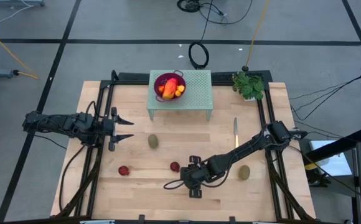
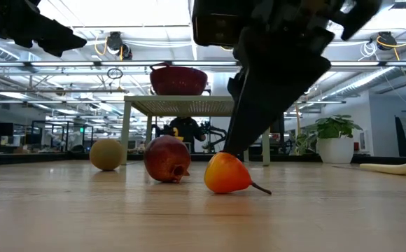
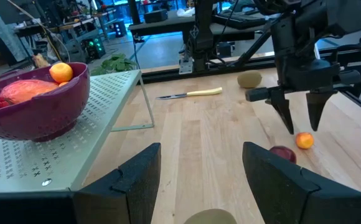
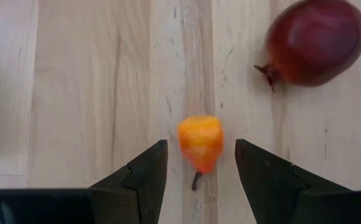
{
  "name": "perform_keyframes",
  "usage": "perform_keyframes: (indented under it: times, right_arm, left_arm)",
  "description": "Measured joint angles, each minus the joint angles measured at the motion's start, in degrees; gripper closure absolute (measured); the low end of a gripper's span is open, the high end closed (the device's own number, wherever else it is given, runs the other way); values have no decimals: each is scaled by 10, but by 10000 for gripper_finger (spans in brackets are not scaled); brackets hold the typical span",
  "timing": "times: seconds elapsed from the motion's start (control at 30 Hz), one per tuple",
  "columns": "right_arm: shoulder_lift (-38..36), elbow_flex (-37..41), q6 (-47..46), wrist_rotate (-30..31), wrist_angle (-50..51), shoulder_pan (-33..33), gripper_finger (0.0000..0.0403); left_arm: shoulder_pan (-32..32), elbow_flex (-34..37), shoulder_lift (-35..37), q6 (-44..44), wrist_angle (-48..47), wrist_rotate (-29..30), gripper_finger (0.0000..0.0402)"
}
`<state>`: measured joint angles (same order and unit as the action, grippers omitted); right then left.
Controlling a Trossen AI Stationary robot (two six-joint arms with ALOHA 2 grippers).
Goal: Pick & Place Fruit
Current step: Put the pear into the violet strainer bowl on the shelf
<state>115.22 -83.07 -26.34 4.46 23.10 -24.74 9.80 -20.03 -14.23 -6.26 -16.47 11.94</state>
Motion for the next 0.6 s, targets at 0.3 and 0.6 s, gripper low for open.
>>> perform_keyframes:
  times: [0.3,0.6]
  right_arm:
    - [0,21,0,0,-49,2,222]
    - [0,42,-15,0,-52,2,222]
  left_arm:
    - [0,0,0,-6,0,1,174]
    - [0,0,0,-40,0,1,174]
